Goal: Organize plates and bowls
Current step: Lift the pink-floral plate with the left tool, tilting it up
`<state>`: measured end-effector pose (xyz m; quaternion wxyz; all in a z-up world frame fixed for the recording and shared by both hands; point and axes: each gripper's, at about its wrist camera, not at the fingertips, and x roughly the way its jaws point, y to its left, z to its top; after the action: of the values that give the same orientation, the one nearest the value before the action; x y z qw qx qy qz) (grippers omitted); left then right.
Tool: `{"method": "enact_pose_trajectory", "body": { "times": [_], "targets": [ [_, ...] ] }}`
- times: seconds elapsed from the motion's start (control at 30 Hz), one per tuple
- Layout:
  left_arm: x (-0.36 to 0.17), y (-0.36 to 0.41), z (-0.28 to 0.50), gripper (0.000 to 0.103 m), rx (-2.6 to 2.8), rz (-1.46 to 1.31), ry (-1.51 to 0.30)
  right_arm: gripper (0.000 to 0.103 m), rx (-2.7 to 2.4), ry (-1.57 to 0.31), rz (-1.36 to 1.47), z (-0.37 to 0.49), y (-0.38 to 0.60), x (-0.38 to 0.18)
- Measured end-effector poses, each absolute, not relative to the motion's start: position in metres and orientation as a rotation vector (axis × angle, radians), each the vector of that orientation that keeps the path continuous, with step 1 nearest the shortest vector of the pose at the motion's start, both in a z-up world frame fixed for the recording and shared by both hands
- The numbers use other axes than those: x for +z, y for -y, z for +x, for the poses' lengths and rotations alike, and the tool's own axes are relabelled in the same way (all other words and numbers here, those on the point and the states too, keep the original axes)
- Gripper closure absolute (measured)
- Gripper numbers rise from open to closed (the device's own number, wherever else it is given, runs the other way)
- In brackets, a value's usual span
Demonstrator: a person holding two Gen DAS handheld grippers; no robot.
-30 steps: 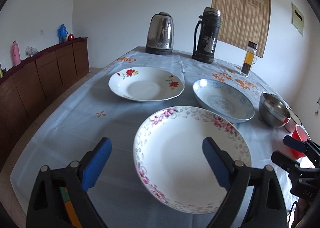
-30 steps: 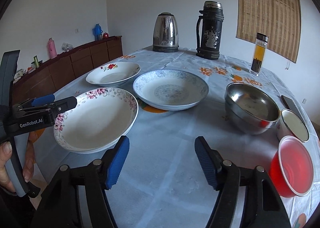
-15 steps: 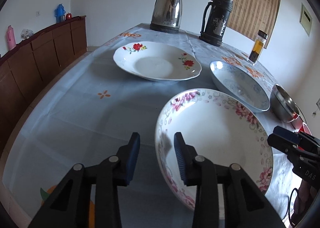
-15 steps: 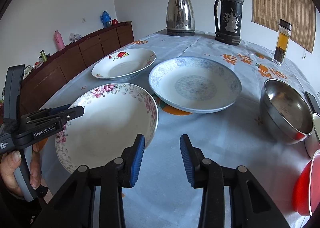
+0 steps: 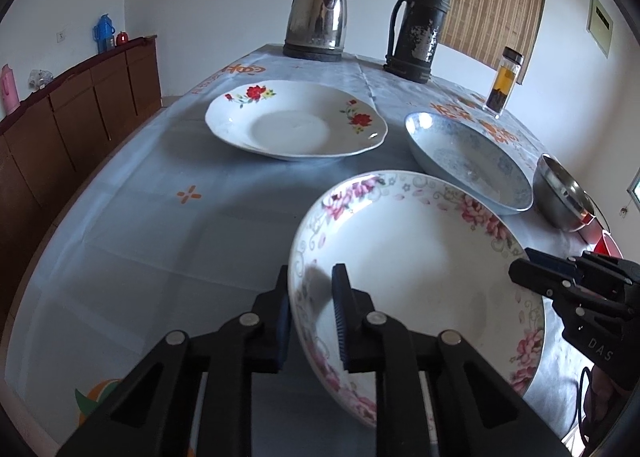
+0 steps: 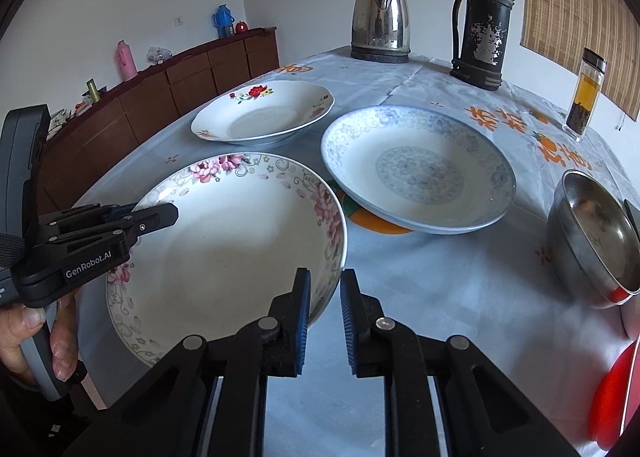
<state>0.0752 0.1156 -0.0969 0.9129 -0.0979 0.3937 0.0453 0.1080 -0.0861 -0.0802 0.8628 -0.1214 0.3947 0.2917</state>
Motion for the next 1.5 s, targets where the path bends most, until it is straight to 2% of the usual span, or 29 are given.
{"method": "enact_pose_trajectory", "body": {
  "times": [0.1,0.83,1.5],
  "targets": [
    [-0.097,-0.115,0.075,0.086,0.096,-0.195,-0.811,0.086,0.595,-0.809,-0.314,0.105,0.08,-0.08],
    [-0.076,-0.113,0.083,0.087,0.107,-0.19,-0.773,0.087,0.64,-0.816,-0.2,0.108,0.094,-0.067],
    [-0.039,-0.086,0.13,0.088,0.067,-0.132,-0.694,0.087,0.585,-0.7,-0.151,0.144,0.123,-0.036]
  ]
}}
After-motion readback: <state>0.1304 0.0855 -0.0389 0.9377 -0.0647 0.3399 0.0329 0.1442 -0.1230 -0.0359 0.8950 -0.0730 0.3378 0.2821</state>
